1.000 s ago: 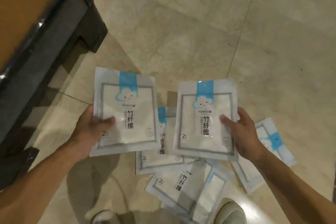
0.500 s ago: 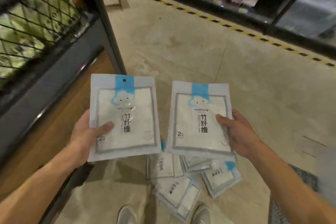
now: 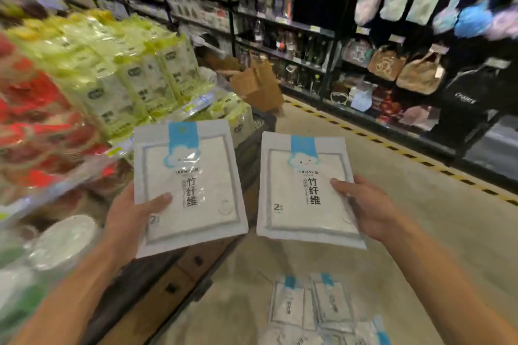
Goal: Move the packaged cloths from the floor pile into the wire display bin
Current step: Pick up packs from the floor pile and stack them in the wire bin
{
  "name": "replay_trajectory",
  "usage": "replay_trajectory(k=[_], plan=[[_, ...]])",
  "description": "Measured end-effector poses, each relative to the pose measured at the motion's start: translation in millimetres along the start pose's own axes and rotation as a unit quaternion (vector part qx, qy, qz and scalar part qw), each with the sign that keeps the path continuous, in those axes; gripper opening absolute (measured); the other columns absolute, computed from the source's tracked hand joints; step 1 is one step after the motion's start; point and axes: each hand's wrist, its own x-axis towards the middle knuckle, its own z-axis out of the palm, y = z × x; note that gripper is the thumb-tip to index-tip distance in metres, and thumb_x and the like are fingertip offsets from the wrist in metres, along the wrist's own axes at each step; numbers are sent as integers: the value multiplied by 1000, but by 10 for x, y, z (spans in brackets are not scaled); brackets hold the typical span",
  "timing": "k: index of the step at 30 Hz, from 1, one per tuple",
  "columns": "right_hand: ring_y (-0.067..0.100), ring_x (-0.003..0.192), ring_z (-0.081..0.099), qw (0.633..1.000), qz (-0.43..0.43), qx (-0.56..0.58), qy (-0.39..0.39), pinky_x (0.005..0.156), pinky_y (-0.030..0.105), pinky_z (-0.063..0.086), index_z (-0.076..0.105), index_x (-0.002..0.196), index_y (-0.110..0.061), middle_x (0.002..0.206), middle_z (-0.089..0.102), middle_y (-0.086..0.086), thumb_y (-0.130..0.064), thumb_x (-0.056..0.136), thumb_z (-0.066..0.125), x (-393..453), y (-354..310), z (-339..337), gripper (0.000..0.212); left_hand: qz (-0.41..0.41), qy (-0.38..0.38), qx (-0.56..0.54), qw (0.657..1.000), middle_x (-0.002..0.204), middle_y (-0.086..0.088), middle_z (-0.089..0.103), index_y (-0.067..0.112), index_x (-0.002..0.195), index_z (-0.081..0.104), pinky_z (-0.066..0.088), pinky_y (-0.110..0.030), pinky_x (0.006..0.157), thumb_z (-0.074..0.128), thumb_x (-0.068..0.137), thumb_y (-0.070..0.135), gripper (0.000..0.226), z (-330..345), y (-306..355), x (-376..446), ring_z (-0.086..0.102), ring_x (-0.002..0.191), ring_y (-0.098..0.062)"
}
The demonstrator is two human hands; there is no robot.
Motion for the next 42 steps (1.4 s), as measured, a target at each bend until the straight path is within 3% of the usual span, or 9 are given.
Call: replay_trajectory(k=[5,11,16,24,28,31,37,39,42], plan=[[41,104,74,996,-20,-29,-81,96,61,56,62,129,-7,111,77,19,-9,94,69,-277,-126,822,36,34,20,7,999,117,-12,75,11,130,62,56,-46,88,73,74,4,58,-708,515,-451,73,106,-34],[37,97,76,983,-47,-57,-167,75,51,65,64,124,-10,109,78,17,-8,97,66,-665,-189,1301,27,58,85,-5,995,113,-9,77,12,129,62,62,-32,69,70,84,-2,48,-1114,626,-1190,76,98,-26],[32,85,78,968,-53,-99,-225,58,40,64,67,113,-13,100,80,14,-5,97,66,-1005,-220,1384,18,61,156,-36,985,115,-10,76,15,129,62,57,-48,85,73,81,1,51,-1167,427,-2018,75,101,-31],[41,96,76,925,-13,-154,-347,81,57,61,61,128,-7,107,77,20,-9,95,69,-1559,177,1724,34,53,254,-70,963,111,-15,76,11,122,64,65,-41,70,68,85,-1,39,-1381,57,-3376,75,96,-35],[41,93,76,900,-10,-179,-398,77,54,62,61,126,-5,104,78,21,-8,97,68,-2130,532,1936,31,57,296,-74,951,115,-14,76,13,127,64,59,-47,84,91,63,20,70,-1673,-197,-4241,74,102,-35],[41,95,76,878,4,-195,-438,75,54,63,60,129,-8,107,77,20,-8,98,66,-2621,818,2117,32,58,333,-94,937,117,-15,75,15,129,63,54,-53,93,91,63,18,71,-1930,-357,-4870,74,104,-36],[39,95,76,838,12,-214,-503,66,47,64,60,130,-7,108,77,21,-5,98,64,-3803,1534,2565,32,71,417,-110,899,105,-13,78,16,117,68,62,-48,74,103,19,47,109,-2556,-650,-6285,77,91,-34],[40,94,76,829,20,-224,-512,65,47,64,60,131,-5,107,77,22,-5,97,65,-4214,1846,2727,33,74,446,-124,883,100,-16,78,10,113,68,63,-41,62,103,31,32,92,-2822,-808,-6809,77,82,-33],[42,91,76,813,45,-232,-532,63,48,64,61,127,-4,106,76,24,-4,98,65,-4801,2319,2942,29,65,463,-130,874,112,-21,75,9,124,63,60,-54,80,90,59,13,71,-3160,-1055,-7550,74,95,-42]])
